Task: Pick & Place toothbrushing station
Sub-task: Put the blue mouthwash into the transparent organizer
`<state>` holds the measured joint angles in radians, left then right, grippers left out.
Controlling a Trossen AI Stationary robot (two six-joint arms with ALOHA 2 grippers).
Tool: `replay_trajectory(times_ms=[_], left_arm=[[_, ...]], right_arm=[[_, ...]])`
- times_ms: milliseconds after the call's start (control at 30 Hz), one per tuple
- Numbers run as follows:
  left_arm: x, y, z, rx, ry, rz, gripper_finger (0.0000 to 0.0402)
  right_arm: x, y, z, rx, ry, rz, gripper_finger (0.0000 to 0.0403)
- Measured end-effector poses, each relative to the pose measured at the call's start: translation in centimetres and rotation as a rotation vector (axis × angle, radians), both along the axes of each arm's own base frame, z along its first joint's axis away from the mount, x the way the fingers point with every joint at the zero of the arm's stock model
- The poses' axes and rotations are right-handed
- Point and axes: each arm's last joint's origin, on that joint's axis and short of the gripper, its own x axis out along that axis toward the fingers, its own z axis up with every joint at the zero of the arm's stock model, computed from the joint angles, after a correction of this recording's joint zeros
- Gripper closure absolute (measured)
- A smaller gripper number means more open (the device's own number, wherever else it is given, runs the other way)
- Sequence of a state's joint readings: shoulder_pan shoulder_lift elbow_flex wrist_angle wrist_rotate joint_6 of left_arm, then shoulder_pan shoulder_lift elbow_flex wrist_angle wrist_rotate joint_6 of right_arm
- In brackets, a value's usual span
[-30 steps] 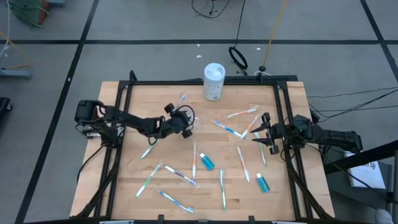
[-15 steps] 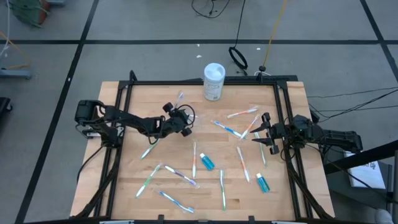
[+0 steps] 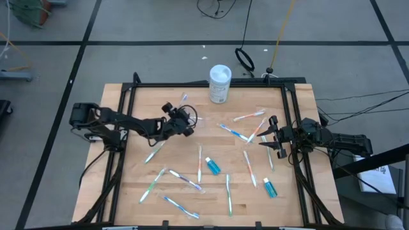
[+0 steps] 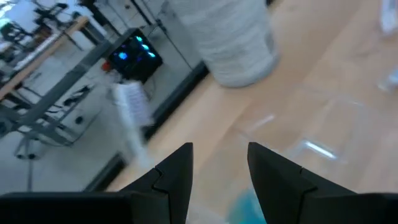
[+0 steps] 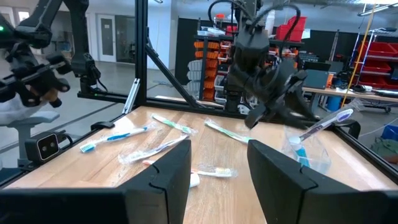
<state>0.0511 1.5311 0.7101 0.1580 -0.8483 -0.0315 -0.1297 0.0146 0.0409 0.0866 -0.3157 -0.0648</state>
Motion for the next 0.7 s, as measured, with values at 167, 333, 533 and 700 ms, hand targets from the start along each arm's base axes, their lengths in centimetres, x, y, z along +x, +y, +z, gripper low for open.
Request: replay_trajectory(times_ms=[167,333,533,700], left_arm=[[-1.3,1.3,1.8,-0.024,-0.045,0.059,0.0243],[-1.2,1.4,2.6,-0.197,-0.081,-0.199,0.0243],[-1.5,2.2,1.7,-0.329,0.015,-0.375,0.0243],[-1.4,2.4,2.4,-0.11,0.25,-0.516,0.0243]], right_arm=[[0.0,0.0,0.0,0.0,0.0,0.0,0.0252],[0.0,0.0,0.0,-0.001,0.0,0.0,0.0252],[0.0,0.0,0.0,-0.001,0.0,0.0,0.0252],[0.0,0.0,0.0,-0.002,0.0,0.0,0.0252]])
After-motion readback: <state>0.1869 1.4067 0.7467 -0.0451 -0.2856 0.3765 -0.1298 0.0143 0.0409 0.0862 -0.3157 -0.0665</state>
